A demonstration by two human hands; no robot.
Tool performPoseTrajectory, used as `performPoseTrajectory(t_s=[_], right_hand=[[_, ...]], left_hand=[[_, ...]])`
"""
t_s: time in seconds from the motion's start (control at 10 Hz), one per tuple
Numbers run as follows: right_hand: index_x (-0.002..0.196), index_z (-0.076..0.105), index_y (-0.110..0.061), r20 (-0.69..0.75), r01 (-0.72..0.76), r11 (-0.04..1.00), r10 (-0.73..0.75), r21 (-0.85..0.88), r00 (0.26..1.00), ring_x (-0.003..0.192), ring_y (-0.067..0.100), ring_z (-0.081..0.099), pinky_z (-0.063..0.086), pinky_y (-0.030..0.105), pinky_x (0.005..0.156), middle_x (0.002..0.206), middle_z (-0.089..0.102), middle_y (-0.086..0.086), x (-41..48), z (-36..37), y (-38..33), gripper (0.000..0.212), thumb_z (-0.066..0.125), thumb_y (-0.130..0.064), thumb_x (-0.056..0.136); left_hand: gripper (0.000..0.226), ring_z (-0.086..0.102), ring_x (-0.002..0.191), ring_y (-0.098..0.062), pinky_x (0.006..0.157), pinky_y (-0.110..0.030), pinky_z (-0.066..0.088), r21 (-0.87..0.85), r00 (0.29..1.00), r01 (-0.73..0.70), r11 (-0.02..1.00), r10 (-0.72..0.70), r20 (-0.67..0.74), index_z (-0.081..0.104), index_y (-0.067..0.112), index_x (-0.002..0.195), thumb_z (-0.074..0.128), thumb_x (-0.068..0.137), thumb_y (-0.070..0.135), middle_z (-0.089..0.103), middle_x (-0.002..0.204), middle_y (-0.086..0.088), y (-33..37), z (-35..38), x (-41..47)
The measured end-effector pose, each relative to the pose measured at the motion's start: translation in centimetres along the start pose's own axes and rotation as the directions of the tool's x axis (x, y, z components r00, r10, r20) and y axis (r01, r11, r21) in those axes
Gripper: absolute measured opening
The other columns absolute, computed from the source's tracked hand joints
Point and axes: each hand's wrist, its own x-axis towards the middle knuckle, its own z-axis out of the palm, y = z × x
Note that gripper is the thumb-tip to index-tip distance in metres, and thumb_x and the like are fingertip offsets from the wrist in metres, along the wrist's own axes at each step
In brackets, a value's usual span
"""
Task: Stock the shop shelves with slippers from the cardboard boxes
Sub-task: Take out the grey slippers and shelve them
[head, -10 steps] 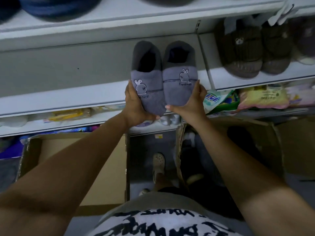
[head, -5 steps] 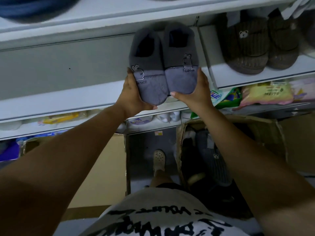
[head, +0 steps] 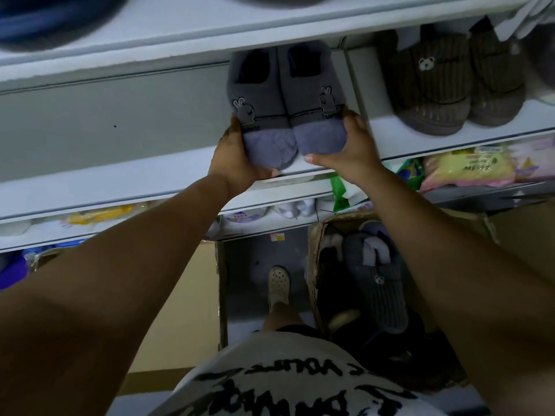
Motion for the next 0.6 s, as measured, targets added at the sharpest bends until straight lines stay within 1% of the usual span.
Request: performPoseTrajectory(t_s=[0.1,0.2,0.3,0.4,0.5,0.6], right_hand=[[0.156,0.028,-0.011,0.003,-0.025,1.0,0.025,-0.007,1.0,0.141,0.021,0.041,0.034,0.022,0.11,0.158,0.036,0.006,-0.3,-0.1,-0.2,0.123,0.097,-0.042,0.059],[0.157,0.028,-0.013,0.007,-0.021,0.999,0.021,-0.035,1.0,0.141,0.022,0.042,0.036,0.027,0.111,0.158,0.038,0.006,-0.5,-0.4,-0.8,0.124,0.097,-0.044,0.059],[0.154,0.033,-0.013,0.036,-0.018,0.994,0.022,-0.112,0.999,0.14,0.025,0.043,0.039,0.03,0.111,0.156,0.038,0.007,-1.0,-1.1,-1.7,0.116,0.094,-0.048,0.062],[0.152,0.038,-0.012,0.054,0.029,0.983,-0.02,-0.183,0.998,0.14,0.028,0.043,0.04,0.035,0.113,0.157,0.039,0.009,-2.4,-1.9,-2.6,0.108,0.089,-0.053,0.067],[0.156,0.033,-0.009,0.069,0.124,0.953,-0.109,-0.277,0.992,0.148,0.029,0.029,0.024,0.032,0.12,0.162,0.033,0.012,-4.9,-2.5,-3.1,0.098,0.08,-0.05,0.081],[0.157,0.032,-0.007,0.068,0.191,0.906,-0.178,-0.378,0.982,0.151,0.03,0.022,0.017,0.033,0.124,0.164,0.031,0.012,-8.5,-2.9,-3.8,0.092,0.074,-0.05,0.087]], left_hand=[[0.116,0.049,0.137,-0.022,0.12,-0.041,0.034,0.325,0.994,0.005,0.946,0.03,-0.105,0.027,0.021,0.158,0.088,0.064,0.051,0.046,0.154,-0.004,0.1,-0.4,0.0],[0.107,0.053,0.134,-0.025,0.122,-0.043,0.03,0.307,0.998,0.053,0.95,-0.038,-0.056,0.03,0.022,0.158,0.085,0.07,0.05,0.05,0.152,-0.005,1.5,-0.3,-0.4],[0.131,0.044,0.138,-0.029,0.115,-0.035,0.036,0.496,0.982,0.165,0.853,-0.097,-0.16,0.016,0.016,0.16,0.096,0.06,0.042,0.041,0.155,-0.013,3.3,-0.9,-2.0],[0.115,0.045,0.139,-0.028,0.108,-0.024,0.036,0.514,0.987,0.108,0.851,-0.028,-0.161,0.025,0.016,0.158,0.092,0.068,0.038,0.043,0.155,-0.008,3.3,-1.4,-3.5],[0.108,0.033,0.148,-0.027,0.114,-0.027,0.029,0.58,0.984,0.122,0.806,-0.021,-0.178,0.02,0.015,0.16,0.084,0.079,0.046,0.03,0.164,-0.006,3.6,-1.7,-6.5],[0.102,0.029,0.149,-0.03,0.12,-0.041,0.03,0.663,0.975,0.123,0.739,0.035,-0.22,0.023,0.018,0.16,0.078,0.082,0.053,0.029,0.164,-0.007,3.7,-1.9,-10.6]])
